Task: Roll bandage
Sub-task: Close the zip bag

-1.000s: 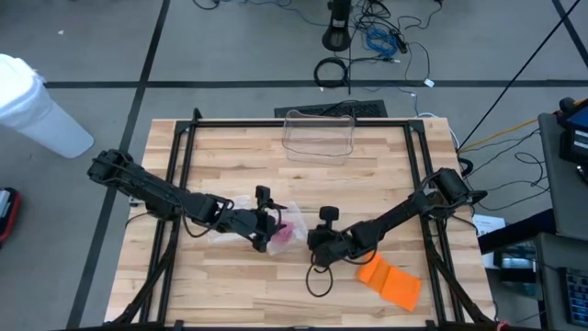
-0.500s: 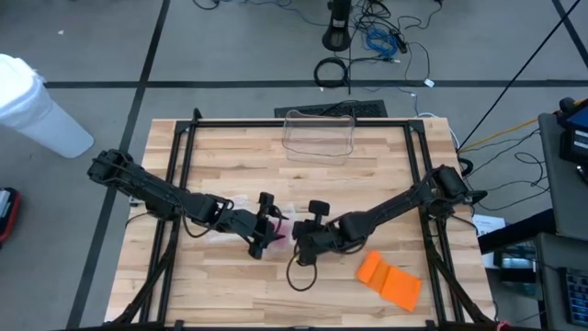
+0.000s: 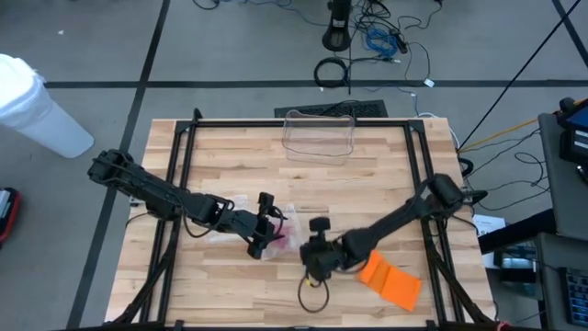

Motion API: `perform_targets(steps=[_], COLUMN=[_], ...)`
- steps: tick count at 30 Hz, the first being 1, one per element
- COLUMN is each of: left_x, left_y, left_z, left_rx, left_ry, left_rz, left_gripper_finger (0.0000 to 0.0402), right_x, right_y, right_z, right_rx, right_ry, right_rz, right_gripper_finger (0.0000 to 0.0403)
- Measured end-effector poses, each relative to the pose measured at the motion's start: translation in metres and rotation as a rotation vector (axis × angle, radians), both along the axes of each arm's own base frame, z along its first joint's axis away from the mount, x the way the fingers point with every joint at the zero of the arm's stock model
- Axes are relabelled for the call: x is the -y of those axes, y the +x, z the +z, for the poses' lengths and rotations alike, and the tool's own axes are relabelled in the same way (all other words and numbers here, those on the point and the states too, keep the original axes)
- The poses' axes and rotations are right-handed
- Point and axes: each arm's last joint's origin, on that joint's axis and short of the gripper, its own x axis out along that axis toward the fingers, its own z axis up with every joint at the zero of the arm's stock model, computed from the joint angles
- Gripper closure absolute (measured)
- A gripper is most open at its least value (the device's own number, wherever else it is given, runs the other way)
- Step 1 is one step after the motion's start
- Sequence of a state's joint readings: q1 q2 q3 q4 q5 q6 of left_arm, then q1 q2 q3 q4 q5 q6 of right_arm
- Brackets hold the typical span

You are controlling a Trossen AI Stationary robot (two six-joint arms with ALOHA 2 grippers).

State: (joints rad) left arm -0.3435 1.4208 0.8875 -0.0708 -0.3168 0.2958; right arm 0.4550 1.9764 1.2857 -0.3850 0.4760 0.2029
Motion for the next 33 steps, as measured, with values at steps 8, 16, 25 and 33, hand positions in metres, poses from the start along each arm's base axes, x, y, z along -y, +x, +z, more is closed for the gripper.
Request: perform_targets(steps=[8,16,25,33], left_x=[-0.003,-0.004,-0.004,-0.003], left_y=[0.002,0.001,0.001,0.001], left_z=[0.004,0.003,0.002,0.002], left_rx=[0.058,0.046,0.037,0.033], left_ry=[0.095,0.126,0.11,0.095], left_rz=[0.092,0.111,0.085,0.064], left_gripper_finger=[0.0149,0.0149,0.0149,0.0149], right_x=[-0.027,-0.028,-0.01,0.002], right_y=[-0.002,0.006,0.008,0.009], right_z=[-0.038,-0.061,-0.05,-0.034], right_rx=[0.076,0.063,0.075,0.089], right_ry=[-0.359,-0.394,-0.326,-0.242], right_rz=[0.023,0.056,-0.066,-0.13], right_gripper_finger=[0.0226,0.0211,0.0354,0.0402])
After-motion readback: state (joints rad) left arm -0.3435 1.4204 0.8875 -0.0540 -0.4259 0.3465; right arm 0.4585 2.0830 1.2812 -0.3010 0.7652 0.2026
